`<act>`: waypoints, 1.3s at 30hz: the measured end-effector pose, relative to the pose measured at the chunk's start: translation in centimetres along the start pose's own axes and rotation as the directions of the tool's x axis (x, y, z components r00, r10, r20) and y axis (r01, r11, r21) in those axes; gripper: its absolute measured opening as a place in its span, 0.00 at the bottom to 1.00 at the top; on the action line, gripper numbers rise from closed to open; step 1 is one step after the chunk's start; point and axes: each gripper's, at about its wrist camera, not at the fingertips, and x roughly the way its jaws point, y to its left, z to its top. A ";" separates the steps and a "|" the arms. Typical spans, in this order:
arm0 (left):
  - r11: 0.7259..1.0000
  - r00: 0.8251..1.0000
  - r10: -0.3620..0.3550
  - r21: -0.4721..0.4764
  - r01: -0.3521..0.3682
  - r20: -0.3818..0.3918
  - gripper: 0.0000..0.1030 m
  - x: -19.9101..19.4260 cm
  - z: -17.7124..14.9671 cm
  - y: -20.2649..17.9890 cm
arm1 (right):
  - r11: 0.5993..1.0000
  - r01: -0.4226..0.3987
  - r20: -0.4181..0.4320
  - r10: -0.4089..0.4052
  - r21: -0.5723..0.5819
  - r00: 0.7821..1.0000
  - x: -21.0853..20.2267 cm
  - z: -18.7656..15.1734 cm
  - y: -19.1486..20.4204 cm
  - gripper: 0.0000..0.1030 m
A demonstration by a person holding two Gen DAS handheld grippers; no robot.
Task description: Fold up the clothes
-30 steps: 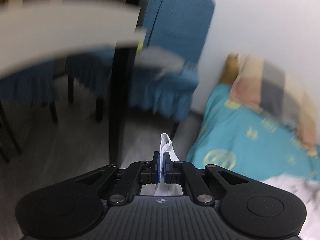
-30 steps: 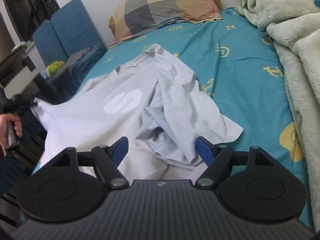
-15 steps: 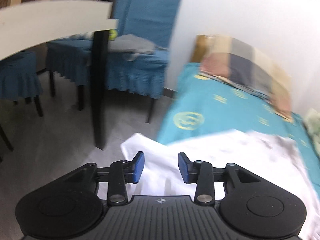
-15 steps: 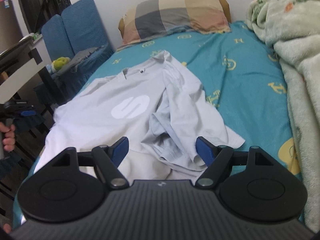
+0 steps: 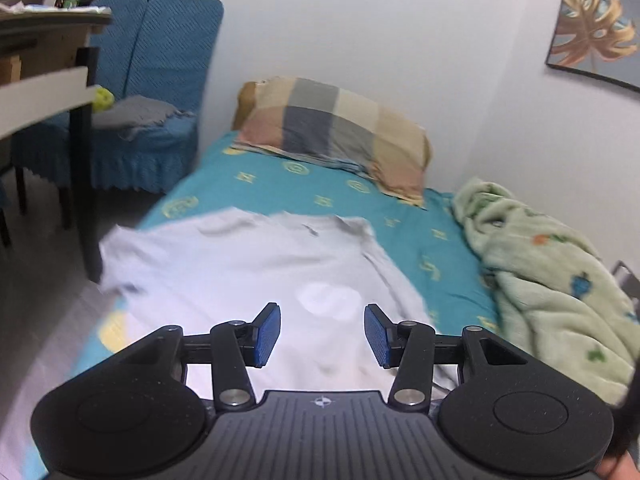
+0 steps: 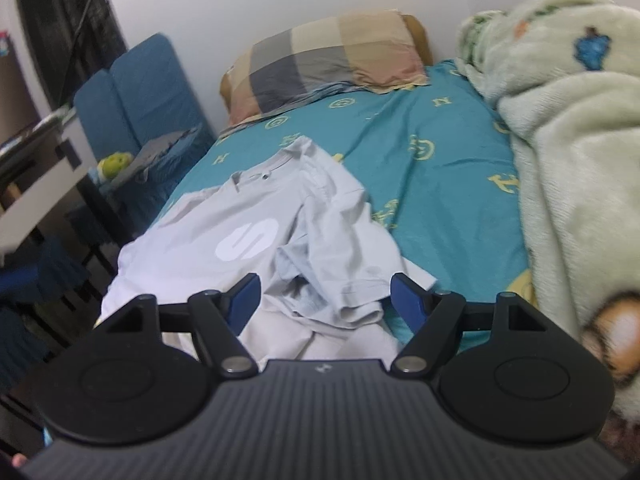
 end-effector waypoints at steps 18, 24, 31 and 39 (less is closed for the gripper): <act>0.999 0.999 -0.036 -0.011 0.036 -0.008 0.49 5.1 -1.0 5.2 | 0.973 0.094 -0.130 -0.123 -0.212 0.984 8.6 -0.4 0.2 0.10; 0.997 0.999 -0.053 -0.052 0.053 -0.002 0.49 4.8 -1.0 5.6 | 0.980 0.122 -0.011 -0.125 -0.158 0.992 6.2 5.0 -0.1 0.06; 0.997 0.999 -0.047 -0.057 0.048 0.017 0.48 5.0 -0.9 5.8 | 0.963 0.201 0.147 -0.176 -0.181 0.973 6.4 17.1 0.8 0.06; 0.999 0.999 -0.046 -0.002 0.046 -0.001 0.48 7.5 -0.6 5.9 | 0.885 0.415 0.238 -0.365 -0.212 0.900 13.8 24.9 -1.8 0.05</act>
